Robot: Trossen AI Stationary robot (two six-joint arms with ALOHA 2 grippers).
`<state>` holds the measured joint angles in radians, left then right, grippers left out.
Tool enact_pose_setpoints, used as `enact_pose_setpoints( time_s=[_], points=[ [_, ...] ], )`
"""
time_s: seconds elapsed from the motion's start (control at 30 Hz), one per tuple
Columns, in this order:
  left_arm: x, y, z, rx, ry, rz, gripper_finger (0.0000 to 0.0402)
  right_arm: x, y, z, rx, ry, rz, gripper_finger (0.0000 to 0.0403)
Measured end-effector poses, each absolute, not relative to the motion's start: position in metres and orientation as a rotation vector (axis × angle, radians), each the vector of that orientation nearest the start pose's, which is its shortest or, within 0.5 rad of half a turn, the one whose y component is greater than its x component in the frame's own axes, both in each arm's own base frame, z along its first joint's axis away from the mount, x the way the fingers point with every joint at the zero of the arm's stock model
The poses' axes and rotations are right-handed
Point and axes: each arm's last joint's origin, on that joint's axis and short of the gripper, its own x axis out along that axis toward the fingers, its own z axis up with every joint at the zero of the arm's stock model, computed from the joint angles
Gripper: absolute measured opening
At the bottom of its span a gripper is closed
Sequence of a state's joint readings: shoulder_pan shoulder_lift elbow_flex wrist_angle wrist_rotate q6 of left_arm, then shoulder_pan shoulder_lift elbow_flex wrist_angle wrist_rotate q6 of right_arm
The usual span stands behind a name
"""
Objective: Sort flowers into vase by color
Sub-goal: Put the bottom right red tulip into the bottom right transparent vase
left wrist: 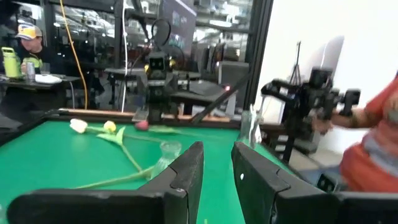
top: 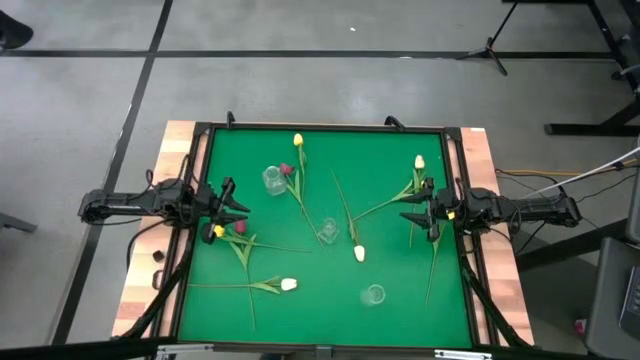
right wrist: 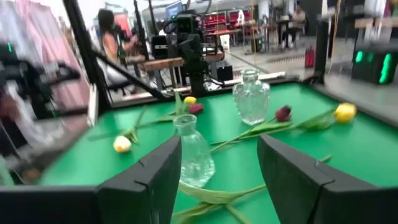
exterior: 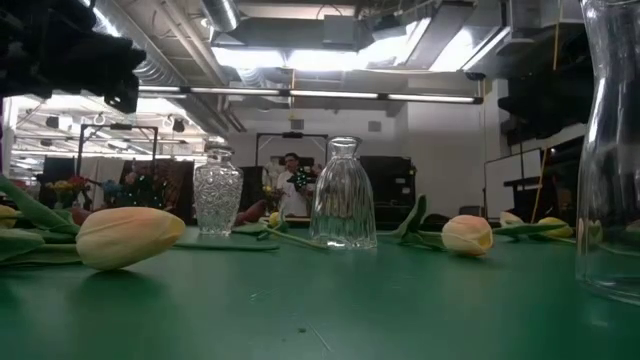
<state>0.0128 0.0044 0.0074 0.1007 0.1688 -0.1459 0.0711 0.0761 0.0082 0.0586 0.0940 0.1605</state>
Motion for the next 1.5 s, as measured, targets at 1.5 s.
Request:
enact_pose_setpoints(
  time_s=[1.5],
  points=[
    [0.079,0.011,0.219,-0.496,-0.667,0.228,0.0084,0.124,0.004,0.255,0.868,1.036,-0.851,0.0209]
  ],
)
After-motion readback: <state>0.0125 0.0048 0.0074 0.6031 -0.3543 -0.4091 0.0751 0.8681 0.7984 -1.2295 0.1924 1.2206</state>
